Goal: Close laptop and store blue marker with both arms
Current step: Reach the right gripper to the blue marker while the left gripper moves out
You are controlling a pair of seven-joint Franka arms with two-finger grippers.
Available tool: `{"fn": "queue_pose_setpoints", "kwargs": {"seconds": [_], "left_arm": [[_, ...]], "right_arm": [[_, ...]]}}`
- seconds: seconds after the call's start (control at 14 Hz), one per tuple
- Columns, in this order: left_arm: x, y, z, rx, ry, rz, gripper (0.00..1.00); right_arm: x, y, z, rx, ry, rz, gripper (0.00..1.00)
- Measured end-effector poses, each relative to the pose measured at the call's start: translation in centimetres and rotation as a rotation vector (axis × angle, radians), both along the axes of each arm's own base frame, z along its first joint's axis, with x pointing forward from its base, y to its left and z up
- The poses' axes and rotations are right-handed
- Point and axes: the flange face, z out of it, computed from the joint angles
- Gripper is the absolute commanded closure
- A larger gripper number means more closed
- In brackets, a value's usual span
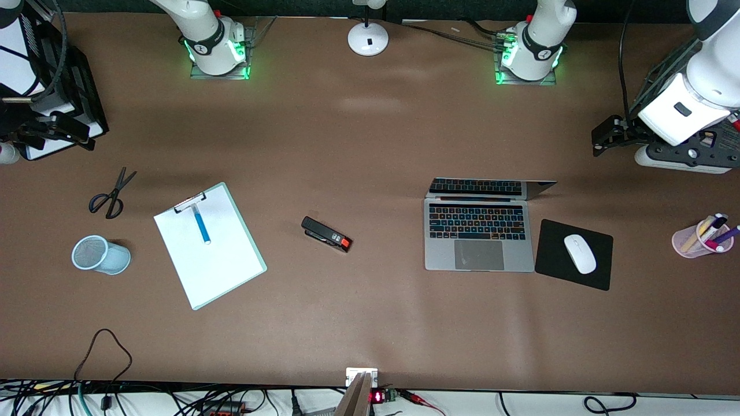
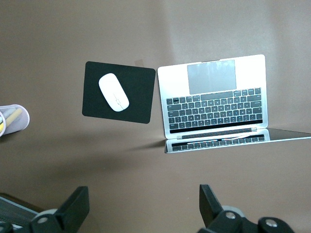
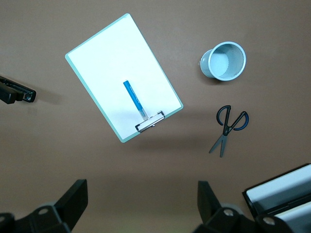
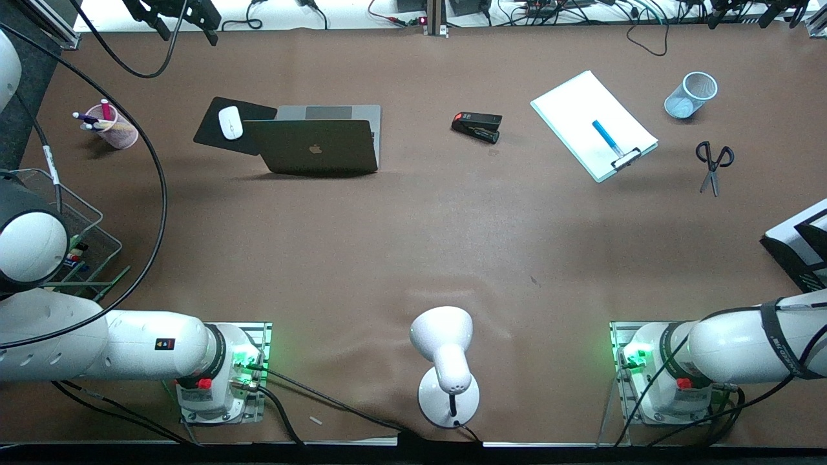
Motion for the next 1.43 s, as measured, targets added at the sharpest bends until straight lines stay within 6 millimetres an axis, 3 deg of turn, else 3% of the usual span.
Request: {"fn": "queue_pose_setpoints", "kwargs": {"seconds": [0.5,0.79,0.93,1.07,1.43], "left_arm": [[0.0,0.0,0.0,0.0,0.0,0.0,0.0],[0.0,0.0,0.0,0.0,0.003,0.001,0.03],[-0.1,0.1,-0.4,0.002,0.024,0.002,0.39],[-0.2,0.1,-0.8,0.005,0.048,0.002,0.87],[-0.4,0.0,-0.7,0.008,0.09,0.002,0.98]], "right_arm": [[-0.2,0.0,-0.2,0.001,0.016,0.003,0.0],[1.3,0.4,-3.3,-0.008,0.057,0.011,0.0],[2.7,0.6,-5.3,-0.016,0.053,0.013,0.0],[4.2,0.9,-7.9,-0.026,0.058,0.018,0.0],[7.1,3.0,-14.6,-0.048,0.084,0.053,0.0]]}}
